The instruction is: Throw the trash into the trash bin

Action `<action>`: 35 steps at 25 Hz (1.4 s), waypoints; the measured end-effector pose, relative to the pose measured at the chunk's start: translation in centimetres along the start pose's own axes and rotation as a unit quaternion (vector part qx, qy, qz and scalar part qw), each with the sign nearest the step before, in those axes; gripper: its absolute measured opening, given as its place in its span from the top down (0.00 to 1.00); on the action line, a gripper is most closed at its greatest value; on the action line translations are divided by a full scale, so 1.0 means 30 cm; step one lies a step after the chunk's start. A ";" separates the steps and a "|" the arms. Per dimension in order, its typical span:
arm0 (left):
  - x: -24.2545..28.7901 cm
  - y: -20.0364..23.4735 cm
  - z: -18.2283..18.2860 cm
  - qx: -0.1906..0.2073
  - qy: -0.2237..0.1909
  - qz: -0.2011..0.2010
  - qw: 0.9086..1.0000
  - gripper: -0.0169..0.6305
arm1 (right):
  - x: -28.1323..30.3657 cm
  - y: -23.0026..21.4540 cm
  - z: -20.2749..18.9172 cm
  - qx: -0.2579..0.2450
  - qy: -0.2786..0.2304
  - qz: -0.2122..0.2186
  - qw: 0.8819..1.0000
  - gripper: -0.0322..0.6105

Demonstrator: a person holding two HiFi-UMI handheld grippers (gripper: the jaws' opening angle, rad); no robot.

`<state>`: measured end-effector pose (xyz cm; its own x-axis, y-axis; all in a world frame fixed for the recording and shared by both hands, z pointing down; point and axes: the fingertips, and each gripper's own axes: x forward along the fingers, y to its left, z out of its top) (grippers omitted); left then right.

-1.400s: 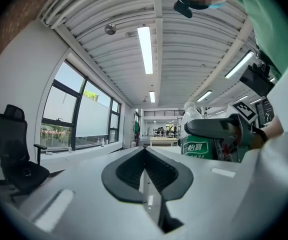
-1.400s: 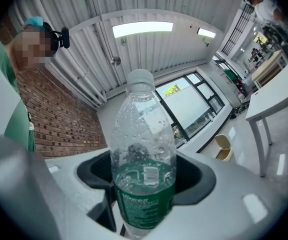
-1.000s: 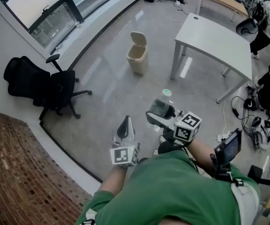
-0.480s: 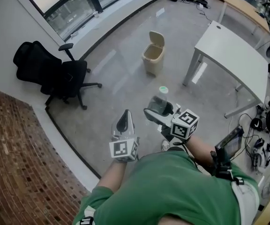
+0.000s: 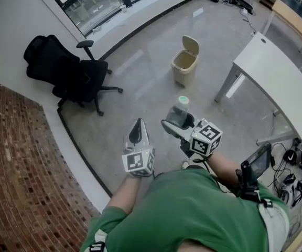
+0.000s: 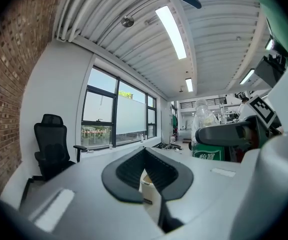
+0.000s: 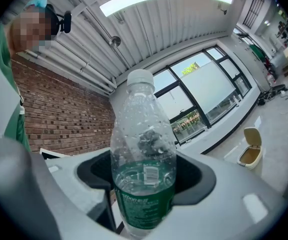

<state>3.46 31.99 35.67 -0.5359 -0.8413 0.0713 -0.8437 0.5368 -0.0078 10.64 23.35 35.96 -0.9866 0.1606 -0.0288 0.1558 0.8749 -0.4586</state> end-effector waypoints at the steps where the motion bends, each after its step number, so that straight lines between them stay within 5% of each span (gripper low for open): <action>1: 0.013 0.003 -0.003 0.002 0.000 0.004 1.000 0.96 | 0.007 -0.013 0.002 0.001 0.001 0.003 1.000 0.44; 14: 0.215 0.062 -0.009 0.006 0.005 0.020 1.000 0.96 | 0.134 -0.176 0.022 0.005 0.020 0.003 1.000 0.44; 35: 0.703 0.489 0.038 -0.018 -0.007 -0.120 0.993 0.96 | 0.700 -0.350 0.098 -0.023 -0.005 -0.127 0.992 0.44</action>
<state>-20.26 22.06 35.92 -0.3208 -0.9457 0.0526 -0.9454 0.3231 0.0426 -11.86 16.20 37.57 -0.9947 -0.0719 0.0739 -0.0961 0.9065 -0.4111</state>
